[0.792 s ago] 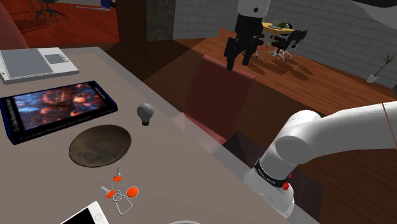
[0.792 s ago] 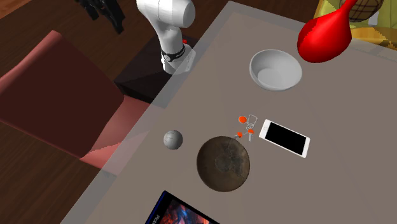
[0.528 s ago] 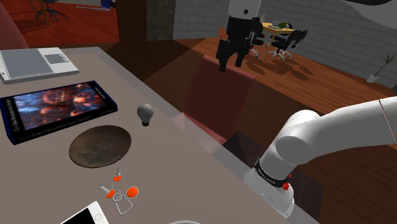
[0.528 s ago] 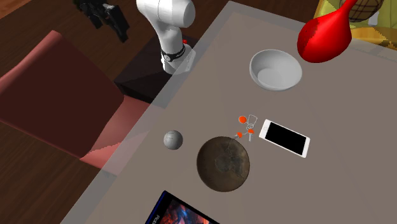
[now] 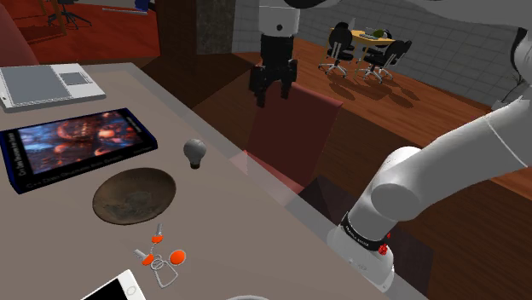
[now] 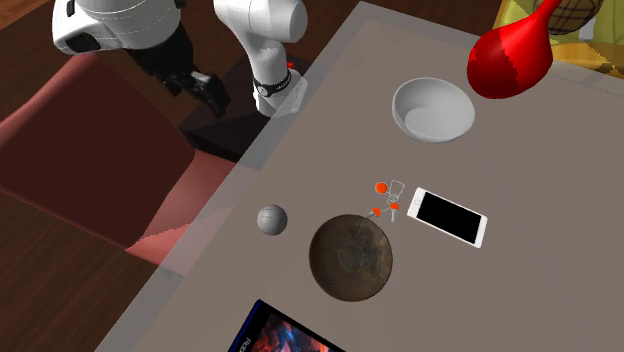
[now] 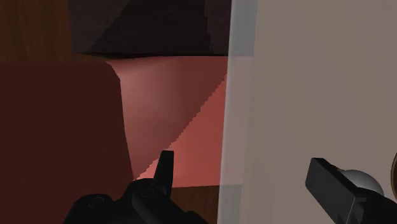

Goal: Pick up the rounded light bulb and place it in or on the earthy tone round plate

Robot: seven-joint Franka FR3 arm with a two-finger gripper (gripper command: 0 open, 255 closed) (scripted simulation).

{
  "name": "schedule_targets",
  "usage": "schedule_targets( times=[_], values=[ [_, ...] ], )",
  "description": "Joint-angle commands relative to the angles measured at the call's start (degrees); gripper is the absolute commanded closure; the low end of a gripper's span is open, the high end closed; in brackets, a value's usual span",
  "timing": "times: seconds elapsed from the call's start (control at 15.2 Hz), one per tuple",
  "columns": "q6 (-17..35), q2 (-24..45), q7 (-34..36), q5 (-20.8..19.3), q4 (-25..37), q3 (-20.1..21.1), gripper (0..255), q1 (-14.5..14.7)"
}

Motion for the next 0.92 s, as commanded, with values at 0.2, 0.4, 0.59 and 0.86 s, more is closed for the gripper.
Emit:
schedule_targets(
  times=[0.2,0.4,0.59,0.86],
  values=[
    [3.2,10.6,3.9,-0.2,5.7,4.2,0,1.2],
    [4.3,17.0,6.5,-1.0,9.7,6.4,0,2.1],
    [4.9,23.6,9.1,-2.3,14.4,8.4,0,3.2],
    [4.9,32.9,12.5,-4.8,21.6,10.4,0,5.3]
  ],
)
